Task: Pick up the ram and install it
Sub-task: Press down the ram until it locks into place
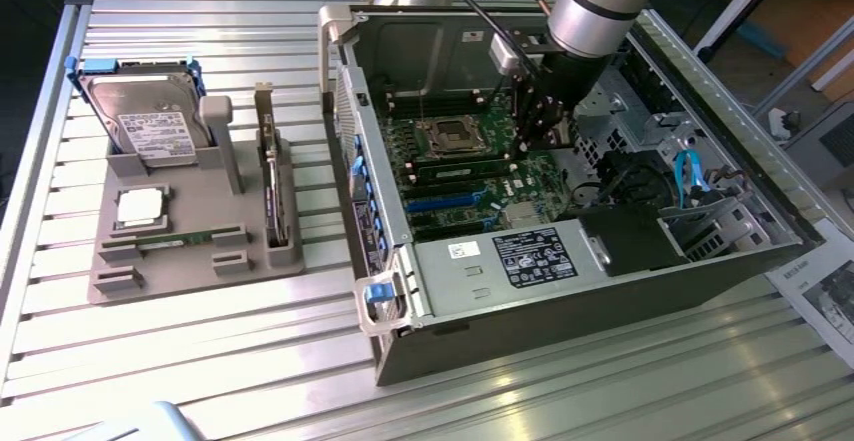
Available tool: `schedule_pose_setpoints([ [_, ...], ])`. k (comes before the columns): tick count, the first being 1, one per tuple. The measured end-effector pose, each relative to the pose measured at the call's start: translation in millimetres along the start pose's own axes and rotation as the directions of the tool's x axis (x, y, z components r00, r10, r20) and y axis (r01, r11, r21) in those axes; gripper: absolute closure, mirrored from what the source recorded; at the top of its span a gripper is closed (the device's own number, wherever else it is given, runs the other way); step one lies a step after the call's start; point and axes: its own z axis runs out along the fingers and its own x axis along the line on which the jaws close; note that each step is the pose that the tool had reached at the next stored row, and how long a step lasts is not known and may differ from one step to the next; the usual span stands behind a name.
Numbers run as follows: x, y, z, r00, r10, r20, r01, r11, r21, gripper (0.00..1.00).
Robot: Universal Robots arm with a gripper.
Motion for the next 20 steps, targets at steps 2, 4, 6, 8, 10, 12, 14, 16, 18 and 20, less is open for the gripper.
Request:
schedule_pose_setpoints([
  [2, -0.7, 0.0, 0.6, 1.0, 0.0, 0.0003, 0.0, 1.0, 0.0001, 0.9],
  [4, -2.3, 0.0, 1.3, 1.0, 0.0, 0.0001, 0.0, 1.0, 0.0, 0.9],
  [6, -4.7, 0.0, 2.2, 1.0, 0.0, 0.0002, 0.0, 1.0, 0.0001, 0.9],
  [8, -7.1, -0.1, 2.9, 1.0, 0.0, 0.0001, 0.0, 1.0, 0.0005, 0.9],
  [10, -7.0, -0.1, 2.9, 1.0, 0.0, 0.0001, 0.0, 1.0, 0.0005, 0.9],
  [12, -7.1, -0.1, 3.5, 1.0, 0.0, 0.0002, 0.0, 1.0, 0.0011, 0.9],
  [14, -7.1, -0.1, 5.3, 1.0, 0.0, 0.0001, 0.0, 1.0, 0.0024, 0.9],
  [16, -7.1, -0.2, 6.1, 1.0, 0.0, 0.0, 0.0, 1.0, 0.0028, 0.9],
  [18, -7.1, -0.1, 6.1, 1.0, 0.0, 0.0, 0.0, 1.0, 0.0029, 0.9],
  [20, -7.1, -0.1, 6.1, 1.0, 0.0, 0.0, 0.0, 1.0, 0.0029, 0.9],
])
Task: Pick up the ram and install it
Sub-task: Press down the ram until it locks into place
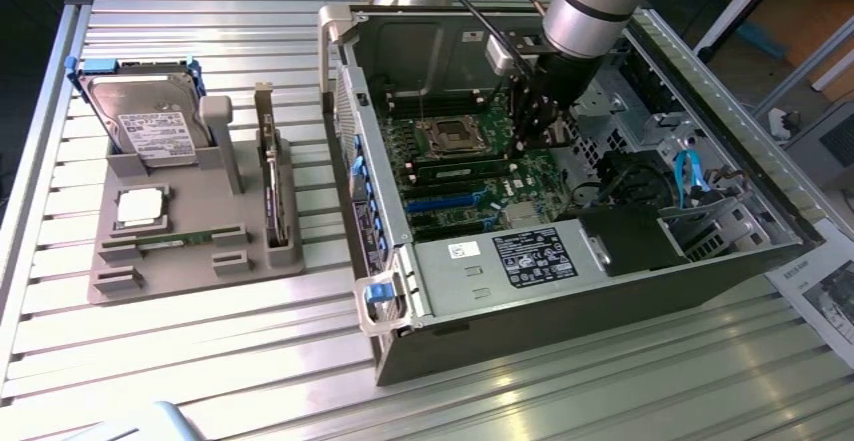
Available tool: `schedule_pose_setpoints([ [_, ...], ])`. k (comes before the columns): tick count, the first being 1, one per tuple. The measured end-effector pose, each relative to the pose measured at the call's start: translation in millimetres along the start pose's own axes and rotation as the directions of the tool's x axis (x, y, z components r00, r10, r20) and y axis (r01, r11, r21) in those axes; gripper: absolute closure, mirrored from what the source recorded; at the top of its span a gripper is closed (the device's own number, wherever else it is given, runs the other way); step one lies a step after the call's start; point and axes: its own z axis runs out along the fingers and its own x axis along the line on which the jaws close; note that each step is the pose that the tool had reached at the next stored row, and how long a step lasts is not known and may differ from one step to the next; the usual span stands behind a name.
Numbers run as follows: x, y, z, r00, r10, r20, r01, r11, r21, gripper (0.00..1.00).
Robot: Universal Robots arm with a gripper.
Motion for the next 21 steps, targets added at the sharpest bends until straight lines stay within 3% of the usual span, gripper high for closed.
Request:
schedule_pose_setpoints([
  [21, -0.1, -0.1, 4.9, 1.0, 0.0, 0.0002, 0.0, 1.0, 0.0002, 0.9],
])
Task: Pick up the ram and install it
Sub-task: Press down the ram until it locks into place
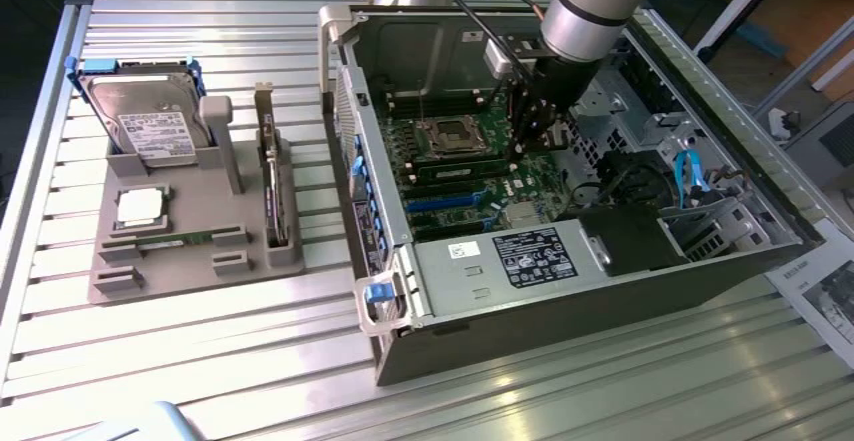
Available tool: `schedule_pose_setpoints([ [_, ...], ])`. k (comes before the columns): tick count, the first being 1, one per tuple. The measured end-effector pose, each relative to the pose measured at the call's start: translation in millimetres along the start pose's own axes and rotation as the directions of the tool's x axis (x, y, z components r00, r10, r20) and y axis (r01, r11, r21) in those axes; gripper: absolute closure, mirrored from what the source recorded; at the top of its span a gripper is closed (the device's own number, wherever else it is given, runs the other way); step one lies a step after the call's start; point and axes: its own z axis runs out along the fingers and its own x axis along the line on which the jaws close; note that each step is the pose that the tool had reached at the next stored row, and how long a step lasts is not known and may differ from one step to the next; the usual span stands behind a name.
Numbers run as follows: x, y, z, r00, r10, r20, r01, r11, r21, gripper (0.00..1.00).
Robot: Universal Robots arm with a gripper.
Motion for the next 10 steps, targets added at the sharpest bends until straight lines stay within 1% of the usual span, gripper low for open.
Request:
schedule_pose_setpoints([
  [3, 0.0, 0.1, 0.0, 1.0, 0.0, 0.0, 0.0, 1.0, -0.0015, 0.9],
  [10, -0.3, -0.2, 0.3, 1.0, 0.0, -0.0002, 0.0, 1.0, -0.0017, 0.9],
])
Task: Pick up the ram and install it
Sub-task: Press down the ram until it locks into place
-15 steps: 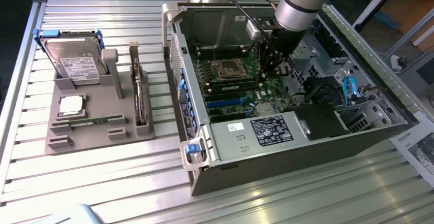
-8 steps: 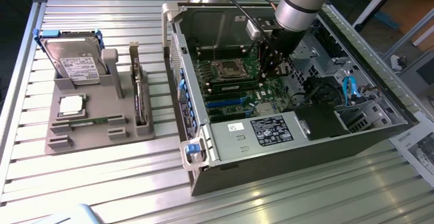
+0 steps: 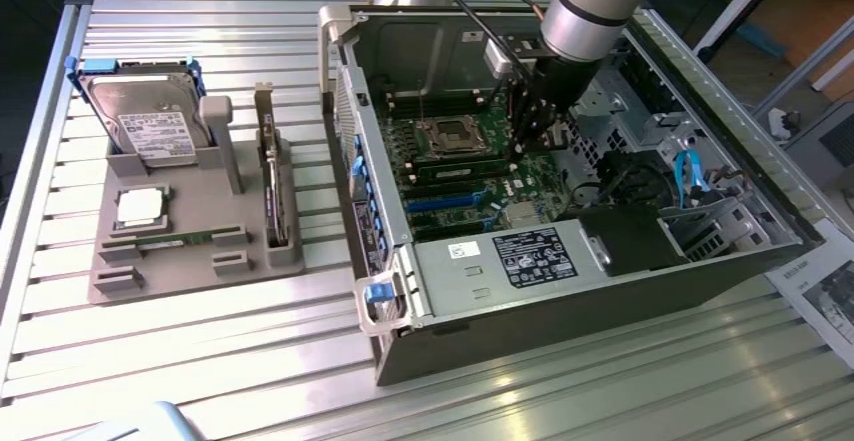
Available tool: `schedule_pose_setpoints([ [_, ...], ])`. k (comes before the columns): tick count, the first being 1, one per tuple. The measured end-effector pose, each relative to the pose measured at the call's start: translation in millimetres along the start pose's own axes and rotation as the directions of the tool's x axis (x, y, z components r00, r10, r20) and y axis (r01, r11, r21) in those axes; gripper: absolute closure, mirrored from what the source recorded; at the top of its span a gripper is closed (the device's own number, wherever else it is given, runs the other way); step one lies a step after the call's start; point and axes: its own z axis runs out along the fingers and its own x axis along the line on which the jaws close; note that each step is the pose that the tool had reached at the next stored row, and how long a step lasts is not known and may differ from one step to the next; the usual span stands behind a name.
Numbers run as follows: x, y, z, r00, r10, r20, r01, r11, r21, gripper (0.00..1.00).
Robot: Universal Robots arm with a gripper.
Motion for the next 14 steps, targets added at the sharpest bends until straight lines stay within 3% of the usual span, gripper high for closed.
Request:
schedule_pose_setpoints([
  [7, 0.0, -0.4, -2.3, 1.0, 0.0, 0.0002, 0.0, 1.0, -0.0037, 0.9],
  [14, 0.0, -0.4, -1.9, 1.0, 0.0, 0.0002, 0.0, 1.0, -0.0033, 0.9],
])
